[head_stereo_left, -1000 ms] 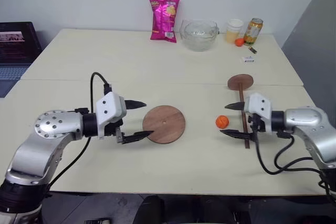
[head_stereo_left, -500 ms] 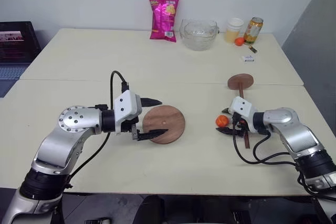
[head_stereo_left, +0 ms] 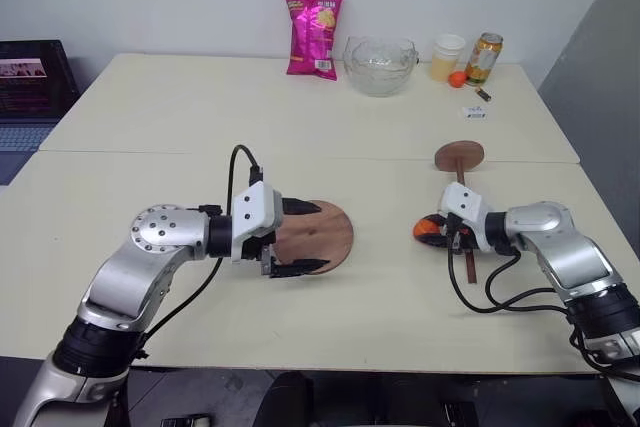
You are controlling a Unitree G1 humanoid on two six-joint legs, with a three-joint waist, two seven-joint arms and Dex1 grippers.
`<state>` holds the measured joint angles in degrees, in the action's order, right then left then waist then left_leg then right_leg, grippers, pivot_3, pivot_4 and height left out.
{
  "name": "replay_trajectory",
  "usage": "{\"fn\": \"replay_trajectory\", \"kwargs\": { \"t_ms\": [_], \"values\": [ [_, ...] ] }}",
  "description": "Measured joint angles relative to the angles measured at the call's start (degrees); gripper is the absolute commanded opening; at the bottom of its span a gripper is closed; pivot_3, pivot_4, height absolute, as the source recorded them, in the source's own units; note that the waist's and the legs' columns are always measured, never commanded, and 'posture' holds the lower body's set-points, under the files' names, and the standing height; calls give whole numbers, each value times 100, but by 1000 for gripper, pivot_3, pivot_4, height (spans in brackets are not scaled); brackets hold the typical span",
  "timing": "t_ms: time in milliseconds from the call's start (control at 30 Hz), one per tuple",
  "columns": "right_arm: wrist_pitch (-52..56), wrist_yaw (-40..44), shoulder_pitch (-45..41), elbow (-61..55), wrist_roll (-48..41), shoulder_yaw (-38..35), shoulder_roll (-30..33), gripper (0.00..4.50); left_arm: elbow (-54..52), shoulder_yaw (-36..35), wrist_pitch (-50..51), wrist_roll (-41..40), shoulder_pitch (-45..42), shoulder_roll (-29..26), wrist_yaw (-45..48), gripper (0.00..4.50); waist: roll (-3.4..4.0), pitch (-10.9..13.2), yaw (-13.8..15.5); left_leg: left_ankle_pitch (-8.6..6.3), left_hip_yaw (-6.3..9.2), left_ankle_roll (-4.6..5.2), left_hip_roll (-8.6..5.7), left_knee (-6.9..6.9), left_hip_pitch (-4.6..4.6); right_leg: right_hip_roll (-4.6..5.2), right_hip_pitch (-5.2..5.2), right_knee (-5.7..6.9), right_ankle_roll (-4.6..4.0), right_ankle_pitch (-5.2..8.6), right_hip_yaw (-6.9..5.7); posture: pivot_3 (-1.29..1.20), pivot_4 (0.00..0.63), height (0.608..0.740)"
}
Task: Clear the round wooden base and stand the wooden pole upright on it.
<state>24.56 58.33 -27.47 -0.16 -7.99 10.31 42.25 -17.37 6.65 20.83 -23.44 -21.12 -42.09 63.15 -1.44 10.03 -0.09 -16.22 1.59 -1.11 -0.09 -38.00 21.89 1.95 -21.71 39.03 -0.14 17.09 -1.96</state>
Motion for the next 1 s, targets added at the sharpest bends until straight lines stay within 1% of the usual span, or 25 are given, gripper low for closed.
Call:
{"fn": "replay_trajectory", "kwargs": {
  "t_ms": [100,167,267,333,433,500,600,667,733,767,800,833,1000],
  "values": [
    [89,-204,98,-289,-101,-507,153,1264,12,44,12,-5,-97,151,-17,4500,0,0,9,0,1,0,0,0,3,0,1,-2,0,0,-1,0,150,740],
    [127,-536,415,-345,-108,-1113,394,1230,33,64,15,1,-156,246,-52,4500,-2,-1,47,0,2,0,-4,-1,4,3,2,-5,1,0,-2,0,150,740],
    [169,-1029,726,-151,3,-1700,547,1202,127,131,-5,13,-231,448,-111,4500,-2,-1,78,0,-1,0,-11,-4,4,8,5,-5,1,0,2,0,150,740],
    [235,-1512,917,181,136,-2102,604,1202,243,239,-12,48,-313,640,-135,4500,-2,-1,89,1,-5,0,-11,-5,3,9,6,-5,2,0,5,0,150,740],
    [285,-2130,1035,696,303,-2304,487,1202,370,311,-31,82,-502,871,-154,4500,-2,-2,45,2,-10,-2,-7,-4,-3,6,6,1,2,0,7,0,150,740],
    [366,-2627,1037,1159,400,-2379,202,1202,452,376,-120,98,-671,1045,-120,4500,1,-3,-8,3,-11,-2,-4,-3,-5,3,5,6,2,-1,7,0,150,740],
    [616,-2900,1012,1400,361,-2411,-38,1202,463,487,-141,91,-706,1194,-56,4500,18,-8,-45,10,-18,-15,-4,-1,-8,2,4,7,2,-1,15,0,150,740],
    [774,-2938,953,1405,258,-2483,-62,1202,471,534,-163,102,-705,1204,-11,4500,17,-8,-47,8,-16,-11,-4,-2,-8,1,5,6,2,-1,15,0,150,740],
    [909,-2977,900,1404,204,-2501,-105,1901,498,550,-218,156,-706,1208,4,4500,18,-8,-40,4,-16,-4,-4,-3,-8,1,5,6,3,-1,15,0,150,740],
    [951,-2987,900,1400,183,-2502,-113,2044,501,551,-235,183,-706,1214,0,4500,18,-8,-31,3,-15,-2,-5,-3,-7,1,5,5,3,-1,15,0,150,740],
    [1028,-2993,900,1388,105,-2541,-117,2424,505,551,-238,210,-706,1224,-7,4500,17,-8,-17,2,-15,-2,-5,-3,-5,1,6,3,3,-1,15,0,150,740],
    [1068,-2990,900,1377,73,-2556,-126,2502,507,551,-238,217,-706,1228,-10,4500,17,-8,-13,2,-14,-2,-5,-3,-4,1,6,2,3,-1,15,0,150,740],
    [1235,-2967,1018,1115,-123,-2666,-183,3753,496,552,-228,241,-705,1242,-43,4500,18,-8,-7,2,-15,-1,-6,-3,-3,2,6,0,4,-1,17,0,150,740]
  ]
}}
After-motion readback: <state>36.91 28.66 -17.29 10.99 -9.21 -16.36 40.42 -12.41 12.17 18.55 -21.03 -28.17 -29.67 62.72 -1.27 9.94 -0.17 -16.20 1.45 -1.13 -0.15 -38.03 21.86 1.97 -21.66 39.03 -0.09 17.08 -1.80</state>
